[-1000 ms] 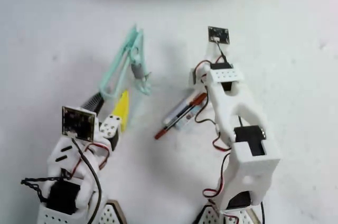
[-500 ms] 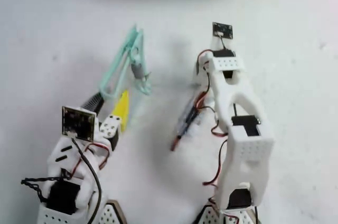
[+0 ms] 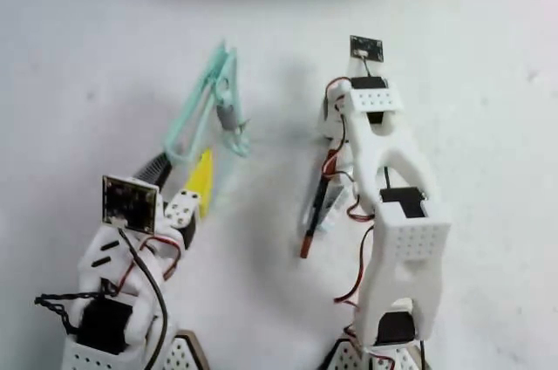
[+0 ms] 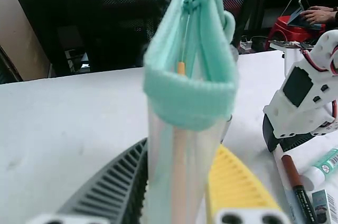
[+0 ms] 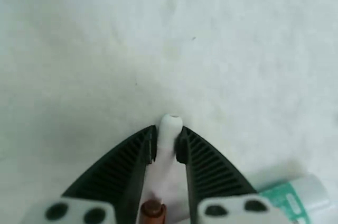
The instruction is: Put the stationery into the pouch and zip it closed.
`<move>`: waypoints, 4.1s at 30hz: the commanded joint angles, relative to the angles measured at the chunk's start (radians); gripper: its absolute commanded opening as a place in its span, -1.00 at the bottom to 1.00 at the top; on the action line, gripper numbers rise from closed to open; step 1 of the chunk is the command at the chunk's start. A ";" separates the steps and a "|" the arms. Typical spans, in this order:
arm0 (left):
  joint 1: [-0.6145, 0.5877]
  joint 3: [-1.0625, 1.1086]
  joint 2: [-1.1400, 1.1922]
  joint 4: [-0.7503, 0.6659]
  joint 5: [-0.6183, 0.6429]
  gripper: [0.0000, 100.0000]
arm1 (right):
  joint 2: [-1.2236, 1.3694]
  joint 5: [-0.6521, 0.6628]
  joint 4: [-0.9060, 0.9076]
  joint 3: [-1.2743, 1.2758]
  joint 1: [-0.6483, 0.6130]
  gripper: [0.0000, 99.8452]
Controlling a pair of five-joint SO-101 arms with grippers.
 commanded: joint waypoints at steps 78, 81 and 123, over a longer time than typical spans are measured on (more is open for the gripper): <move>-0.004 0.008 0.008 0.002 -0.021 -0.69 | -1.481 -0.196 -0.341 0.448 -0.024 -0.97; -0.004 0.008 0.008 0.002 -0.021 -0.69 | -1.604 -0.176 -0.389 0.456 -0.142 -0.97; 0.081 0.049 0.008 -0.052 -0.028 -0.68 | -1.643 0.298 -0.759 0.637 -0.618 -0.97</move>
